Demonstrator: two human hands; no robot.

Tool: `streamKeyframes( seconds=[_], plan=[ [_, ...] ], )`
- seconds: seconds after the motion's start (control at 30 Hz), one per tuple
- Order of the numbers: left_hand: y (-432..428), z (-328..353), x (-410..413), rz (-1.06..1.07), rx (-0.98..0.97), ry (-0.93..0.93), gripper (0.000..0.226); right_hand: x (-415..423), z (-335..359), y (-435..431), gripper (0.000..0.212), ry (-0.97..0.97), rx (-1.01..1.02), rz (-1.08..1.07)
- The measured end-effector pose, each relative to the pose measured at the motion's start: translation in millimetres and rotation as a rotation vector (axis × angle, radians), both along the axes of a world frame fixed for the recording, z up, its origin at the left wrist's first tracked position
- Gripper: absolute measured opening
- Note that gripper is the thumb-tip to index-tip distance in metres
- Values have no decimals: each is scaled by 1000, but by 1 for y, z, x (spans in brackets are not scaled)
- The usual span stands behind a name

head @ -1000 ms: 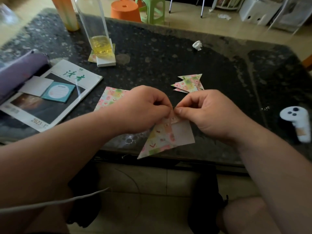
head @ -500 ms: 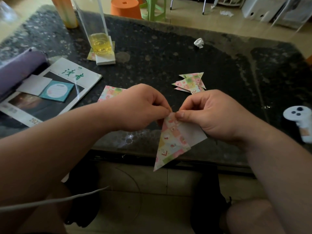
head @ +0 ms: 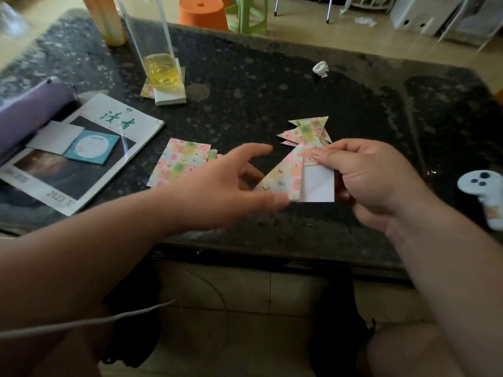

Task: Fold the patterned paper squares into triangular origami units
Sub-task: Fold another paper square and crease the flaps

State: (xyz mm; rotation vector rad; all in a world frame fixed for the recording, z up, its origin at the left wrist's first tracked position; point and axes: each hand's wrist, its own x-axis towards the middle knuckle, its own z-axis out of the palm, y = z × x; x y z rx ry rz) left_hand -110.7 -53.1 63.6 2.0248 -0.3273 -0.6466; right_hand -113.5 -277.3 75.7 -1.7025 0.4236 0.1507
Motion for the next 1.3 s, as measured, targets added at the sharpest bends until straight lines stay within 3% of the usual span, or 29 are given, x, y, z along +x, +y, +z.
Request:
streamKeyframes(
  seconds=[0.07, 0.17, 0.3, 0.43, 0.6, 0.8, 1.03, 1.3],
  plan=[
    [-3, 0, -6, -86, 75, -116, 98, -1, -5, 7, 16, 11, 36, -35],
    [-7, 0, -5, -47, 149, -224, 86, -2, -9, 14, 7, 49, 90, -58],
    [-7, -4, 2, 16, 146, -220, 74, -3, -12, 15, 4, 46, 20, -29],
    [-7, -3, 2, -26, 159, -195, 84, -4, -13, 12, 4, -25, -60, 6],
    [-12, -5, -1, -20, 276, -354, 73, -2, -13, 17, 8, -59, -54, 23],
    [-12, 0, 1, -17, 212, -269, 89, 0, -15, 15, 9, -60, -78, 14],
    [-14, -4, -3, -63, 305, -414, 89, 2, -18, 14, 8, -31, -42, 2],
    [-10, -8, 1, -28, 211, -358, 64, 1, -17, 12, 7, 29, -54, -5]
  ],
)
